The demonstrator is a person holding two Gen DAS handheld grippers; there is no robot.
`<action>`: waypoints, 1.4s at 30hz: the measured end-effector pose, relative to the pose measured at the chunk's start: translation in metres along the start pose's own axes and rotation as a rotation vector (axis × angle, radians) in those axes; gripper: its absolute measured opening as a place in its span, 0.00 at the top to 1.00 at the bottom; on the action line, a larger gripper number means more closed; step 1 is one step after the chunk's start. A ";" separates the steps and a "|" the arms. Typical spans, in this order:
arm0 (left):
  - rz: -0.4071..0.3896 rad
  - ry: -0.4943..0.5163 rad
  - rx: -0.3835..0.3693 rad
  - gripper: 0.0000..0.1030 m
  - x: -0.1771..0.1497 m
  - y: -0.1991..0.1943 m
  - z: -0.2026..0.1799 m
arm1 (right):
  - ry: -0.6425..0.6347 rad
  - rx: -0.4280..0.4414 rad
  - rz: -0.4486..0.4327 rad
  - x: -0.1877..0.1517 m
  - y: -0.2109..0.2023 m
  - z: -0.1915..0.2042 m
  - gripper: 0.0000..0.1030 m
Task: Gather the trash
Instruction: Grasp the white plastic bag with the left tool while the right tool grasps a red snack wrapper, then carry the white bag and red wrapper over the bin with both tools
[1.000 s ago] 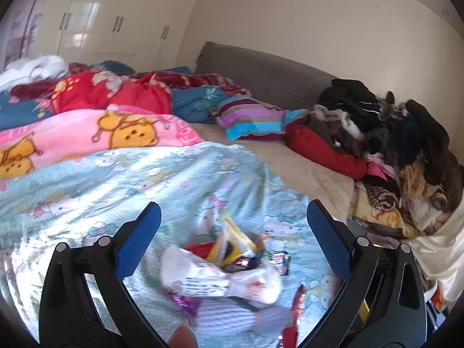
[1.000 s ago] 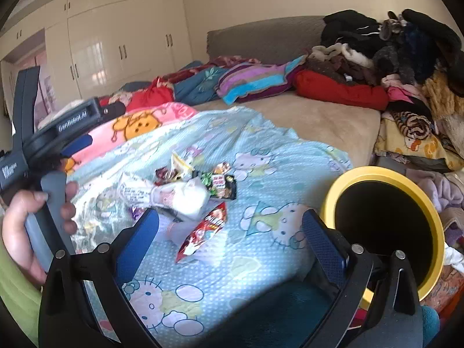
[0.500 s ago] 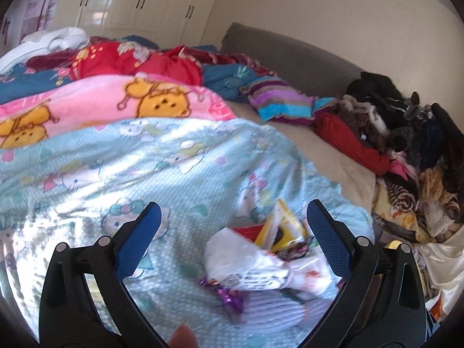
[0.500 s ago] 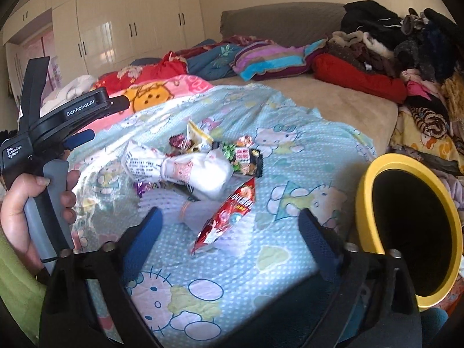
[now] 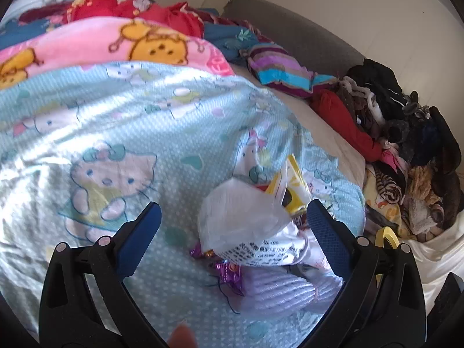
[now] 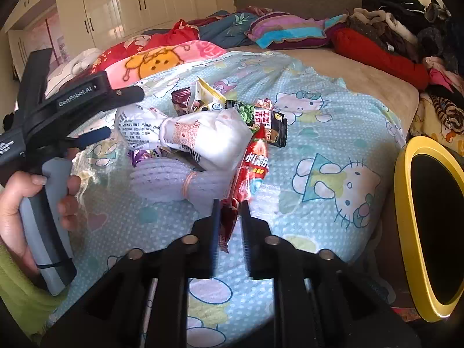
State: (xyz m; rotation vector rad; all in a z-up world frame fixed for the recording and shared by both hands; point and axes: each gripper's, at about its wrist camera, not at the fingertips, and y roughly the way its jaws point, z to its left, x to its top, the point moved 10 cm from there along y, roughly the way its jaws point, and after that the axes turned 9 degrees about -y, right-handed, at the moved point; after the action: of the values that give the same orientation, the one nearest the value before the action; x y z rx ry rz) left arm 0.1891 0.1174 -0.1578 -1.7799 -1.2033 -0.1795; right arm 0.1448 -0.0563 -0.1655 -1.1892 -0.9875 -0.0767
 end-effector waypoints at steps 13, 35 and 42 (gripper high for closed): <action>-0.019 0.045 -0.061 0.62 0.005 -0.014 -0.025 | 0.032 -0.018 -0.083 0.003 -0.020 -0.007 0.90; -0.182 0.170 -0.236 0.70 0.037 -0.097 -0.113 | 0.072 -0.079 -0.275 0.025 -0.089 -0.039 0.90; -0.192 0.194 -0.249 0.71 0.034 -0.109 -0.125 | 0.105 -0.094 -0.308 0.030 -0.108 -0.054 0.90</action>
State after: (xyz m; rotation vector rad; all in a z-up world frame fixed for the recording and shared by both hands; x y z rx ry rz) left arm 0.1658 0.0513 -0.0037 -1.8070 -1.2507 -0.6239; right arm 0.1383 -0.1326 -0.0668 -1.0980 -1.0764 -0.4290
